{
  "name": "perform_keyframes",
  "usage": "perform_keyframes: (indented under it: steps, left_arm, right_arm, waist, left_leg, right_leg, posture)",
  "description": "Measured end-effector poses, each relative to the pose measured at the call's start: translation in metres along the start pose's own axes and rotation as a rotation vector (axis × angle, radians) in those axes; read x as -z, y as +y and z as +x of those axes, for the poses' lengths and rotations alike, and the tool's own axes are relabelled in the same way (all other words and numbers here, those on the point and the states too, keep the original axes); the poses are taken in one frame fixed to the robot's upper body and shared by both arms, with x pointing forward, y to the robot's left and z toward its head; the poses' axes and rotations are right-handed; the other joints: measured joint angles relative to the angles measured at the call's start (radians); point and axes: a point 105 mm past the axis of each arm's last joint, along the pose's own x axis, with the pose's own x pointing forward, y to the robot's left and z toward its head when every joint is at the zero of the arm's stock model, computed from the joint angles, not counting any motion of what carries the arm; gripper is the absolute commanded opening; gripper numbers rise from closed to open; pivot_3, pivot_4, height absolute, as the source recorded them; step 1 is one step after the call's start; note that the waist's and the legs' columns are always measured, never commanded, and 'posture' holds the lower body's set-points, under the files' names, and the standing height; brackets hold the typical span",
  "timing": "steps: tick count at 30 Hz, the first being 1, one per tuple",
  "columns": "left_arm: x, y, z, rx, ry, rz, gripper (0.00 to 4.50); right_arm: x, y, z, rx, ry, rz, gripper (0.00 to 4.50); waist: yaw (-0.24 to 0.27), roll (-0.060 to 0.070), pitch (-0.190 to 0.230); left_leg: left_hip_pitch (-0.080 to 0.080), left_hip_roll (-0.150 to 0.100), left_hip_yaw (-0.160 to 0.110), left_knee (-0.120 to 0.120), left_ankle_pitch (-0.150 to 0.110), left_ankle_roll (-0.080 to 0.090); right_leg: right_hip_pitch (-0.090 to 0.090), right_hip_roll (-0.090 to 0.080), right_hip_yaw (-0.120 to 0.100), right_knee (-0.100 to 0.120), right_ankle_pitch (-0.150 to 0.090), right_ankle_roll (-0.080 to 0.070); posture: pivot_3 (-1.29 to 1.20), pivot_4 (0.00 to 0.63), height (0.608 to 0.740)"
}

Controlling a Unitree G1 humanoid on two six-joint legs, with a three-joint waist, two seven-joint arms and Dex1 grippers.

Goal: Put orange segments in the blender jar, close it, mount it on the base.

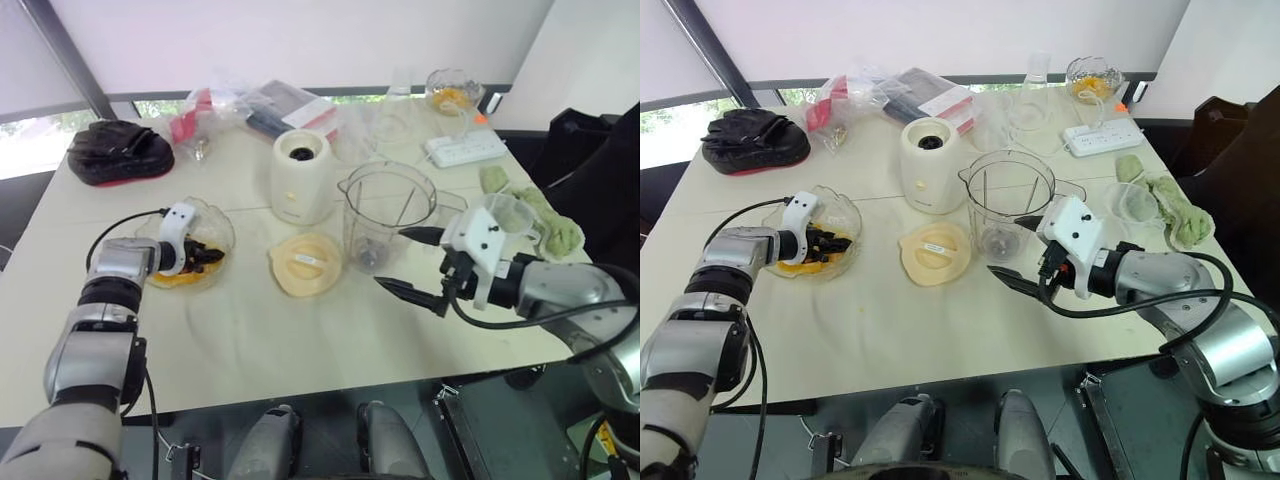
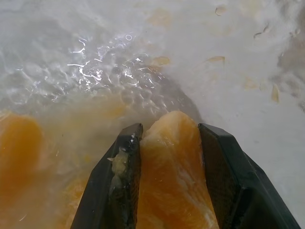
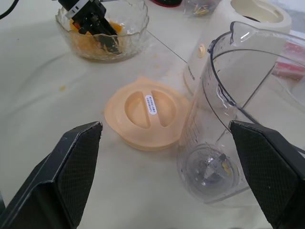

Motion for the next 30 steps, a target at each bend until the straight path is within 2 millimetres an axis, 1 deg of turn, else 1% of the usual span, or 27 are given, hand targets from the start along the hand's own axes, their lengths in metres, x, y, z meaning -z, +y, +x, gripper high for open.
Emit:
perform_keyframes:
  steps: [2, 4, 13, 16, 18, 20, 23, 26, 30]
  left_arm:
    - [0.001, 0.0, 0.0, 0.0, -0.001, 0.001, 1.07]
    - [0.002, 0.0, 0.0, 0.001, -0.002, -0.002, 0.16]
    - [0.006, 0.0, -0.003, 0.0, -0.039, -0.042, 0.16]
    - [0.007, 0.0, -0.006, 0.006, -0.086, -0.072, 0.16]
    - [0.005, -0.001, -0.012, 0.017, -0.141, -0.094, 0.16]
    - [-0.005, -0.002, -0.023, 0.042, -0.212, -0.106, 0.16]
    - [-0.028, 0.003, -0.054, 0.037, -0.316, -0.09, 0.16]
    - [-0.047, 0.005, -0.079, 0.026, -0.396, -0.083, 0.16]
    - [-0.059, -0.001, -0.096, 0.039, -0.466, -0.093, 0.16]
  right_arm:
    - [0.0, 0.001, 0.001, -0.006, 0.002, -0.003, 4.5]
    - [0.001, 0.001, 0.002, -0.008, 0.006, -0.003, 4.5]
    - [0.0, -0.002, 0.002, -0.003, 0.009, -0.009, 4.5]
    - [0.0, -0.002, 0.003, -0.009, 0.01, -0.012, 4.5]
    - [0.0, -0.002, 0.003, -0.013, 0.011, -0.012, 4.5]
    - [0.0, -0.002, 0.003, -0.015, 0.011, -0.014, 4.5]
    - [0.001, -0.001, 0.003, -0.015, 0.011, -0.013, 4.5]
    - [0.001, -0.001, 0.004, -0.017, 0.006, -0.008, 4.5]
    - [0.002, 0.001, 0.005, -0.022, 0.001, 0.007, 4.5]
  waist:
    - [0.0, 0.0, 0.0]
    - [0.0, 0.0, 0.0]
    - [0.0, 0.0, 0.0]
    - [-0.003, 0.0, 0.0]
    - [-0.003, 0.0, 0.0]
    - [-0.003, -0.001, 0.0]
    - [-0.004, -0.001, 0.0]
    - [-0.004, -0.001, 0.0]
    - [0.001, -0.001, 0.0]
  left_leg:
    - [0.0, 0.0, 0.0, 0.0, 0.0, 0.0]
    - [0.0, 0.0, 0.0, 0.0, 0.0, 0.0]
    - [0.0, 0.0, 0.0, 0.0, 0.0, 0.0]
    - [0.0, 0.0, 0.0, 0.0, 0.0, 0.0]
    - [-0.001, 0.0, 0.0, 0.0, 0.0, 0.0]
    - [-0.001, 0.0, 0.0, 0.0, 0.0, 0.0]
    - [-0.001, 0.0, 0.0, 0.0, 0.0, 0.0]
    - [-0.001, 0.0, 0.0, 0.0, 0.0, -0.001]
    - [-0.001, 0.0, 0.0, 0.0, 0.0, -0.001]
  right_leg:
    - [0.0, 0.0, 0.0, 0.0, 0.0, 0.0]
    - [0.0, 0.0, 0.0, 0.0, 0.0, 0.0]
    - [0.0, 0.0, 0.0, 0.0, 0.0, 0.0]
    - [-0.001, 0.0, 0.0, 0.0, 0.0, 0.0]
    - [-0.002, 0.0, 0.0, 0.0, 0.0, 0.0]
    - [-0.002, -0.001, 0.001, 0.0, 0.0, 0.0]
    - [-0.002, 0.0, 0.001, 0.0, 0.0, 0.0]
    - [-0.002, 0.0, 0.001, 0.0, 0.0, 0.0]
    - [-0.001, 0.0, 0.001, 0.0, 0.0, 0.0]
  posture:
    - [0.0, 0.15, 0.74]
    - [0.0, 0.15, 0.74]
    - [0.0, 0.15, 0.74]
    - [0.0, 0.15, 0.74]
    - [0.0, 0.15, 0.74]
    - [0.0, 0.15, 0.74]
    - [0.0, 0.15, 0.74]
    - [0.0, 0.15, 0.74]
    - [0.0, 0.15, 0.74]
